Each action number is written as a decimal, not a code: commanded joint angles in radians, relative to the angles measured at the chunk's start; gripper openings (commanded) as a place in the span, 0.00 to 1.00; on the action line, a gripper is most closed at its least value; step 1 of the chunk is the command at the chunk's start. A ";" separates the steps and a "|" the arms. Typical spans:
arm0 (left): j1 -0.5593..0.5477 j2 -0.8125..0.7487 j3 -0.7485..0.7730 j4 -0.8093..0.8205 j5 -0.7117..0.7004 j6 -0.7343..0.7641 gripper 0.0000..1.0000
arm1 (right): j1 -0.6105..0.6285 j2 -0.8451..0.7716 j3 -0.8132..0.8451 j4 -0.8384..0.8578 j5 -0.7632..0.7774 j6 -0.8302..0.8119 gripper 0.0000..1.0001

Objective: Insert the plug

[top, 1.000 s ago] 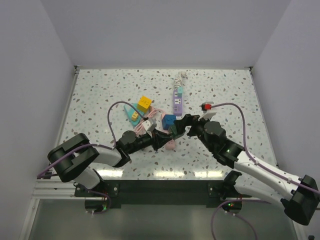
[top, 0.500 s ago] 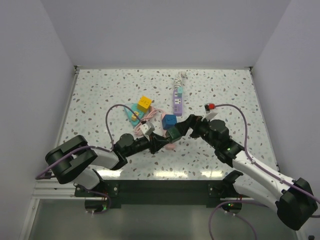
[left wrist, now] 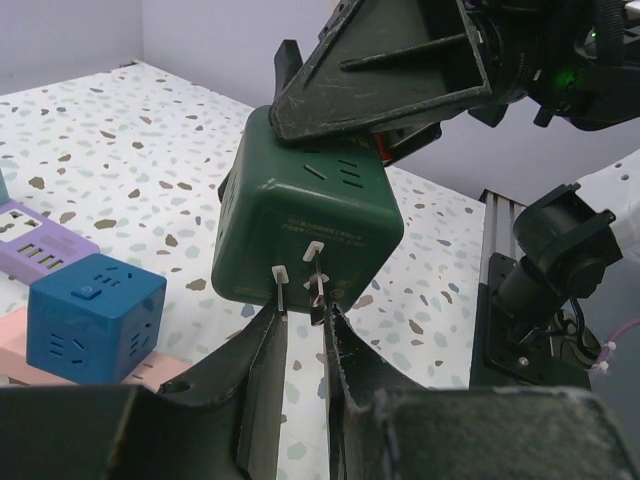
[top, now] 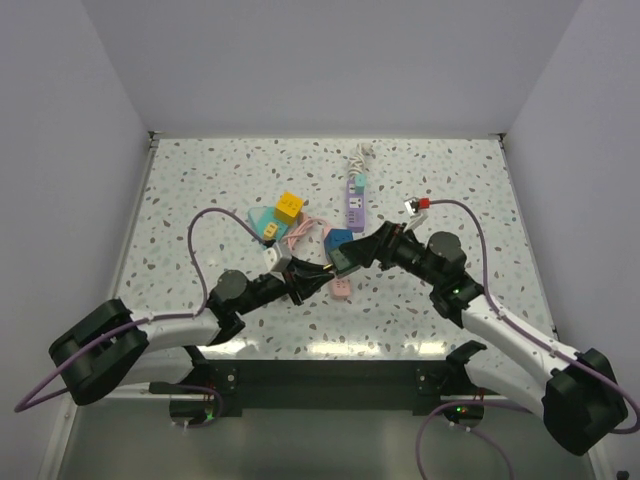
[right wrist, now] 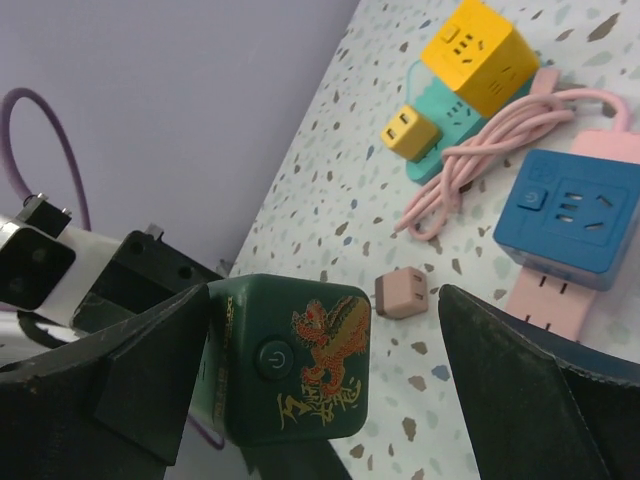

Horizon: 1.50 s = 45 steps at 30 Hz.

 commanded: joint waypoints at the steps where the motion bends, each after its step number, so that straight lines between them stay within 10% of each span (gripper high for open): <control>1: -0.004 -0.050 -0.003 0.069 0.002 0.038 0.00 | -0.008 0.033 -0.001 0.091 -0.148 0.076 0.99; 13: -0.004 -0.054 0.017 0.070 -0.006 0.047 0.00 | -0.008 -0.007 0.005 0.086 -0.257 0.107 0.93; 22: -0.005 -0.030 0.035 0.070 -0.007 0.047 0.00 | -0.008 0.042 -0.004 0.186 -0.344 0.159 0.48; 26: -0.005 -0.010 0.060 0.027 -0.010 0.043 0.01 | -0.008 0.047 -0.004 0.179 -0.334 0.155 0.04; 38: -0.005 -0.002 0.038 -0.075 -0.036 0.043 0.73 | -0.008 -0.061 0.047 -0.078 -0.073 -0.065 0.00; 45: -0.004 -0.045 -0.032 -0.111 -0.039 0.044 0.85 | -0.010 -0.056 0.094 -0.188 0.060 -0.178 0.00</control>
